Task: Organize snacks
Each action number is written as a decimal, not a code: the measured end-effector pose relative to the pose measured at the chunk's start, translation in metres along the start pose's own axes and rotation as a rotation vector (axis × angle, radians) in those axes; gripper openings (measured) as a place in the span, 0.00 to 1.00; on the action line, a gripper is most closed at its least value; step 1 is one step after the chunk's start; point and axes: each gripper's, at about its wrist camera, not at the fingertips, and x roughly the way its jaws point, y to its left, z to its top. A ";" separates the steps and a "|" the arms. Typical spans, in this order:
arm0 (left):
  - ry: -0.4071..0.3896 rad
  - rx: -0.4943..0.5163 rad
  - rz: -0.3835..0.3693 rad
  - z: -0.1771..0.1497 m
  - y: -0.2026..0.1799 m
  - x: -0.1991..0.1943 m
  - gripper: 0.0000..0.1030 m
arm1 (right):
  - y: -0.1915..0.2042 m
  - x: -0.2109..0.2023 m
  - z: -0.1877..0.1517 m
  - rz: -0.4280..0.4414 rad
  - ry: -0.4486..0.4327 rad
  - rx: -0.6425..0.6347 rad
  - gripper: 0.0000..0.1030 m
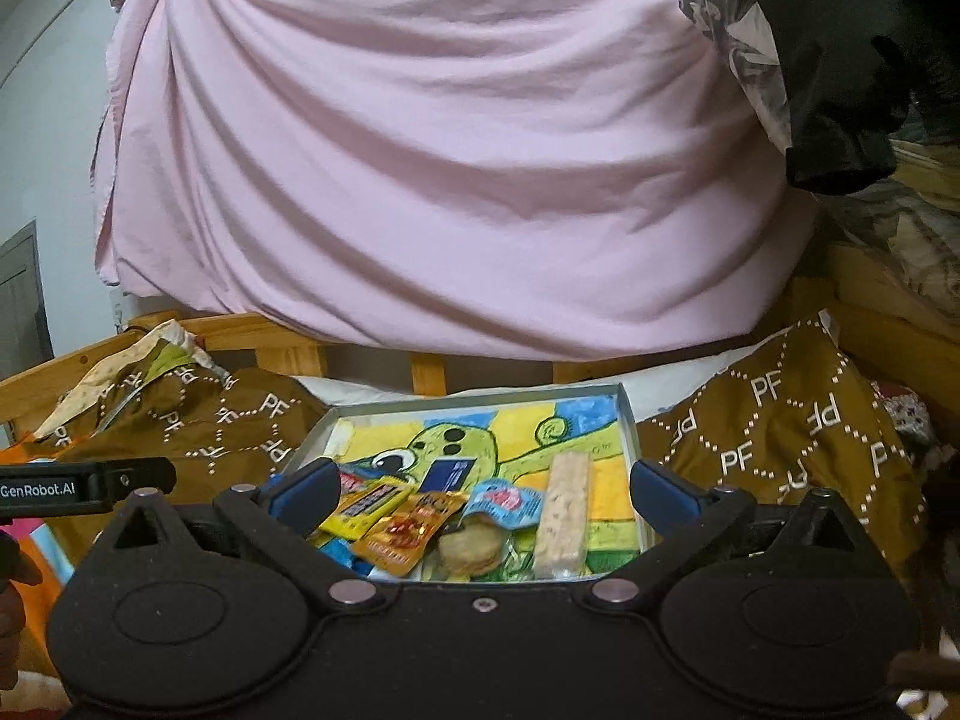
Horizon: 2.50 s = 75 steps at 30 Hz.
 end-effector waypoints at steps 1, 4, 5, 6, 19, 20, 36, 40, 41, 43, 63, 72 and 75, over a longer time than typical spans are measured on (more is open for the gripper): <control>-0.002 0.008 0.004 -0.002 0.001 -0.005 1.00 | 0.002 -0.003 -0.002 0.002 0.003 0.004 0.99; -0.010 0.036 0.015 -0.009 0.002 -0.019 1.00 | 0.008 -0.015 -0.010 0.007 0.019 0.011 0.99; -0.010 0.042 0.020 -0.011 0.002 -0.023 1.00 | 0.011 -0.018 -0.013 0.009 0.027 0.007 0.99; -0.012 0.045 0.024 -0.014 0.003 -0.028 1.00 | 0.013 -0.021 -0.015 0.009 0.031 0.004 0.99; 0.005 0.026 0.053 -0.034 0.016 -0.063 1.00 | 0.028 -0.059 -0.030 0.022 0.040 -0.022 0.99; 0.012 0.024 0.056 -0.036 0.017 -0.064 1.00 | 0.029 -0.060 -0.031 0.022 0.046 -0.026 0.99; 0.137 0.007 0.123 -0.063 0.025 -0.077 1.00 | 0.042 -0.068 -0.058 -0.009 0.185 -0.042 0.99; 0.167 0.014 0.130 -0.066 0.026 -0.077 1.00 | 0.044 -0.068 -0.060 -0.007 0.199 -0.043 0.99; 0.176 0.016 0.132 -0.067 0.026 -0.076 1.00 | 0.044 -0.067 -0.060 -0.009 0.201 -0.045 0.99; 0.194 0.019 0.135 -0.068 0.027 -0.074 1.00 | 0.045 -0.066 -0.061 -0.017 0.206 -0.053 0.99; 0.206 0.050 0.121 -0.073 0.022 -0.075 1.00 | 0.046 -0.061 -0.063 -0.021 0.237 -0.052 0.99; 0.208 0.064 0.130 -0.073 0.020 -0.077 1.00 | 0.049 -0.060 -0.065 -0.018 0.249 -0.051 0.99; 0.205 0.066 0.130 -0.073 0.020 -0.078 1.00 | 0.050 -0.060 -0.066 -0.016 0.257 -0.046 0.99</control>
